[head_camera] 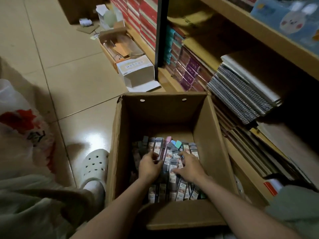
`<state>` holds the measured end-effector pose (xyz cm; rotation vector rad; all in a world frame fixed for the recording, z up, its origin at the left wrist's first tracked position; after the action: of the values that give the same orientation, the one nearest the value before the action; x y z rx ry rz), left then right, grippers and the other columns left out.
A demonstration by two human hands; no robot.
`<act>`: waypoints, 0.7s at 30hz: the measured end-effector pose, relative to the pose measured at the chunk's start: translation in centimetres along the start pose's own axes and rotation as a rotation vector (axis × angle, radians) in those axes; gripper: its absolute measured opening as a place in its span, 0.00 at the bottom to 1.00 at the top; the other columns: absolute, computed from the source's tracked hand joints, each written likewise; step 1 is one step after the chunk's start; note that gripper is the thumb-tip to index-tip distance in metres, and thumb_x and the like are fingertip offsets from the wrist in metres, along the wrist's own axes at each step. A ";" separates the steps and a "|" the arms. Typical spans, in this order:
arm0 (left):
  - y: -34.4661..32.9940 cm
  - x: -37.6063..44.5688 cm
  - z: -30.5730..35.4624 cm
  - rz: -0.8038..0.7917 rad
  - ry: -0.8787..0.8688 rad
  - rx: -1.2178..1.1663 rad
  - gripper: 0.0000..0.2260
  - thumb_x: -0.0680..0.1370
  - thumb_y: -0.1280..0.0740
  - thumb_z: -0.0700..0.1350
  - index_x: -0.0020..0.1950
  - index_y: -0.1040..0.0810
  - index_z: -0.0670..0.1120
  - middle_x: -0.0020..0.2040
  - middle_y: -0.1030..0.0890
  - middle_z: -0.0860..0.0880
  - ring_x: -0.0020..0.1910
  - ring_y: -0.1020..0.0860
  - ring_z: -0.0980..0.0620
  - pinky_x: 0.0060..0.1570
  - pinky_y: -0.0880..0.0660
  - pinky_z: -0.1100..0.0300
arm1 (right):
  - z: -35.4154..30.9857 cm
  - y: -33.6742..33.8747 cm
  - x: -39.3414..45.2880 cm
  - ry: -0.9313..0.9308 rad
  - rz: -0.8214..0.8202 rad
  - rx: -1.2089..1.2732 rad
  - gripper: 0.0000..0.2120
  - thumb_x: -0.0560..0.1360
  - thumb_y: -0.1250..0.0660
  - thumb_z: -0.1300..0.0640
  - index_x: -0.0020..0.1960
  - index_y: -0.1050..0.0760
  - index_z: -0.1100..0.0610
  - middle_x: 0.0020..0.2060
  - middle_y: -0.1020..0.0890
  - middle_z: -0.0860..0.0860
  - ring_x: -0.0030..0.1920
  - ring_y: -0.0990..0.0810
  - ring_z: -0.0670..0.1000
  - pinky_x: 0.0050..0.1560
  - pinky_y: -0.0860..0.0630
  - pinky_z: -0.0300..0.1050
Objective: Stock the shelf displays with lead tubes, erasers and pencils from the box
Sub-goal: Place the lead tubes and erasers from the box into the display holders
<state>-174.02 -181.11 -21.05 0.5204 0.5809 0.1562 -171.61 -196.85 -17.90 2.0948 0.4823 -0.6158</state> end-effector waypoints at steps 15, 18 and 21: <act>-1.7 2.4 -0.5 -0.148 -0.206 -0.057 0.13 0.77 0.31 0.51 0.59 0.19 0.47 0.51 0.17 0.52 0.50 0.20 0.58 0.52 0.24 0.64 | 1.7 -1.2 3.6 -0.087 0.088 0.409 0.12 0.74 0.28 0.61 0.49 0.29 0.49 0.43 0.18 0.51 0.40 0.16 0.53 0.36 0.20 0.45; -2.2 2.2 0.1 -0.291 -0.219 -0.184 0.13 0.78 0.31 0.48 0.61 0.21 0.48 0.49 0.18 0.55 0.47 0.20 0.62 0.49 0.23 0.63 | 0.6 -0.4 4.1 0.002 0.108 0.526 0.12 0.76 0.31 0.63 0.48 0.27 0.47 0.45 0.18 0.51 0.39 0.16 0.48 0.38 0.18 0.44; -2.2 2.3 -0.2 -0.160 -0.123 -0.371 0.06 0.79 0.33 0.40 0.54 0.22 0.47 0.45 0.19 0.54 0.42 0.21 0.64 0.43 0.25 0.68 | -0.2 -0.3 4.8 0.068 0.189 0.492 0.06 0.77 0.31 0.60 0.50 0.24 0.50 0.45 0.19 0.49 0.41 0.17 0.44 0.44 0.18 0.40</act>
<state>-172.27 -182.26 -23.42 0.1214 0.4570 0.0764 -167.86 -196.01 -20.81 2.5966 0.1729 -0.5955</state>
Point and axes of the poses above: each hand's wrist, its own x-axis towards the middle knuckle, its own y-axis out of the back of the hand, z = x × y, the point moved 1 cm from there along x, towards the middle knuckle
